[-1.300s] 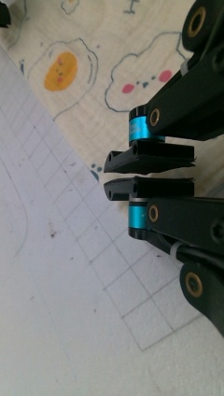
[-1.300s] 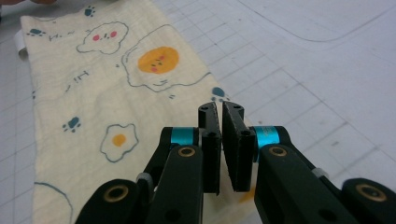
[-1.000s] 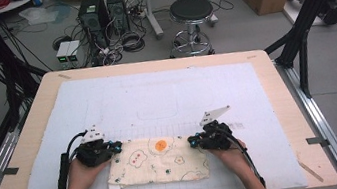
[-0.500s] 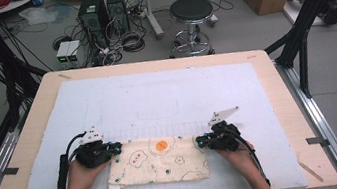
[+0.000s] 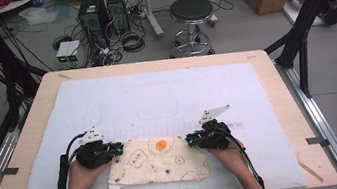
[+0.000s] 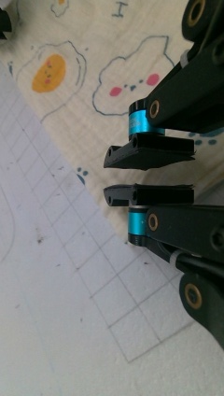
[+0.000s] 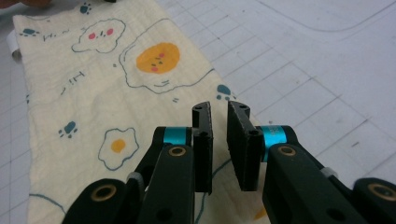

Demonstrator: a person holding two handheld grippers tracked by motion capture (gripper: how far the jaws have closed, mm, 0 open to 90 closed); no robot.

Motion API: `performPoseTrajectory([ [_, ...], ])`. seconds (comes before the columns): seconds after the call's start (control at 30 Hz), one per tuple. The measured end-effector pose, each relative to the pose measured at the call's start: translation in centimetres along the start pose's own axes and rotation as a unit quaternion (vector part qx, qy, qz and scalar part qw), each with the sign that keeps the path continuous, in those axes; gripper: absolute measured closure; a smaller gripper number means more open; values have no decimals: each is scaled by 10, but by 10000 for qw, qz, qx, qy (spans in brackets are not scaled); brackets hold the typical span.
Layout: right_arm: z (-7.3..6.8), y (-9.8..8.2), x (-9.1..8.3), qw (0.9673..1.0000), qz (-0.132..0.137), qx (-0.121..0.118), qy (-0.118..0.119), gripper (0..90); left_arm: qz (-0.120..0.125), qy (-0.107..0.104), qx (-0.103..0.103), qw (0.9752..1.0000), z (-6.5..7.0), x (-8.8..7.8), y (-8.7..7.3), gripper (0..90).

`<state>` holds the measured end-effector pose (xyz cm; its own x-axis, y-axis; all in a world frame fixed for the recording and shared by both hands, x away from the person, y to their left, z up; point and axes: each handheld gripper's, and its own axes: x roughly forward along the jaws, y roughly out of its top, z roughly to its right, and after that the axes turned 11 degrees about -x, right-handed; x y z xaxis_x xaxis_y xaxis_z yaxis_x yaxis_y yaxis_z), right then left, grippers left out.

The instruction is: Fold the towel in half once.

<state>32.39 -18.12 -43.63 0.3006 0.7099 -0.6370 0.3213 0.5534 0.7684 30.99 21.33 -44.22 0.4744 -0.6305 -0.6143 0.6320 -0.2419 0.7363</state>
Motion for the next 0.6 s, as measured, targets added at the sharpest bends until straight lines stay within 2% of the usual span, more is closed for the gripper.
performPoseTrajectory([
  [0.23,0,-4,2,9995,-289,-61,-121,805,-29,30,59,10000,0,1,-1,787],
  [0.6,4,-14,-10,9993,-284,19,-223,805,-41,27,97,9999,-1,1,-2,791],
])
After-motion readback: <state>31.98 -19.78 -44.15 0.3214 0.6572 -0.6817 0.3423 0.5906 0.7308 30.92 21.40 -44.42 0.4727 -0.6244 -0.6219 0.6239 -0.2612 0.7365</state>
